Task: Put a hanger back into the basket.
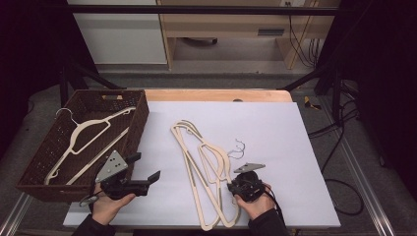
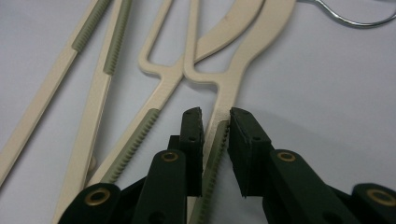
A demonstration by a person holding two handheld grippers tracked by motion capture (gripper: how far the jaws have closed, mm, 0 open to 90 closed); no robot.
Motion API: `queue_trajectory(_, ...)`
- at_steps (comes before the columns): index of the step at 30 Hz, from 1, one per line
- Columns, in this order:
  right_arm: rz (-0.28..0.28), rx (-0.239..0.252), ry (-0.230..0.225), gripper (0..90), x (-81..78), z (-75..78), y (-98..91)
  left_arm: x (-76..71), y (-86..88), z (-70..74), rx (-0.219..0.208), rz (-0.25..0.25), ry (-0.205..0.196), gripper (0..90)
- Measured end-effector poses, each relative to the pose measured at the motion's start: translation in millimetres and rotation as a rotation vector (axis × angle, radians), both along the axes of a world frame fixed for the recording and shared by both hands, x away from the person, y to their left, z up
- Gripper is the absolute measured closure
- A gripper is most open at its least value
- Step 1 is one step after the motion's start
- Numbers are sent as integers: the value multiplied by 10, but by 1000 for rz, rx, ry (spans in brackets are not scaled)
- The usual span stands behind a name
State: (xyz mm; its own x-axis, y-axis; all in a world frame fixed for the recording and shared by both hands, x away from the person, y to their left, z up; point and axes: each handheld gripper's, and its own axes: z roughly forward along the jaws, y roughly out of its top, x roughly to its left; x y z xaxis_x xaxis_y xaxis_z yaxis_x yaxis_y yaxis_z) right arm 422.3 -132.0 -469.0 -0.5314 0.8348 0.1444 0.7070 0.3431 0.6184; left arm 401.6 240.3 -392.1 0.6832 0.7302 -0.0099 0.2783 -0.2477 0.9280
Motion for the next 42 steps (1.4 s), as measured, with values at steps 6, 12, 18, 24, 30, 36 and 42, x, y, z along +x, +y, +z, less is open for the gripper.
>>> queue_trajectory(6,-3,4,-23,792,35,-5,-42,3,-11,-9,7,-1,2,99)
queue_trajectory(12,14,22,-31,790,67,-21,-19,3,-22,-17,12,-5,4,99)
queue_trajectory(18,33,21,-43,677,45,-24,-52,3,-24,-21,12,-6,5,99)
queue_trajectory(24,44,-33,-49,752,6,-32,-37,5,-34,-26,15,-6,6,99)
queue_trajectory(30,30,-44,-34,793,19,-15,-20,10,-55,-39,18,-10,13,100)
queue_trajectory(36,76,-42,-91,795,46,71,-98,44,-145,-56,31,-34,36,100)
queue_trajectory(42,126,-33,-153,796,26,197,-165,176,-314,-43,61,-64,76,100)
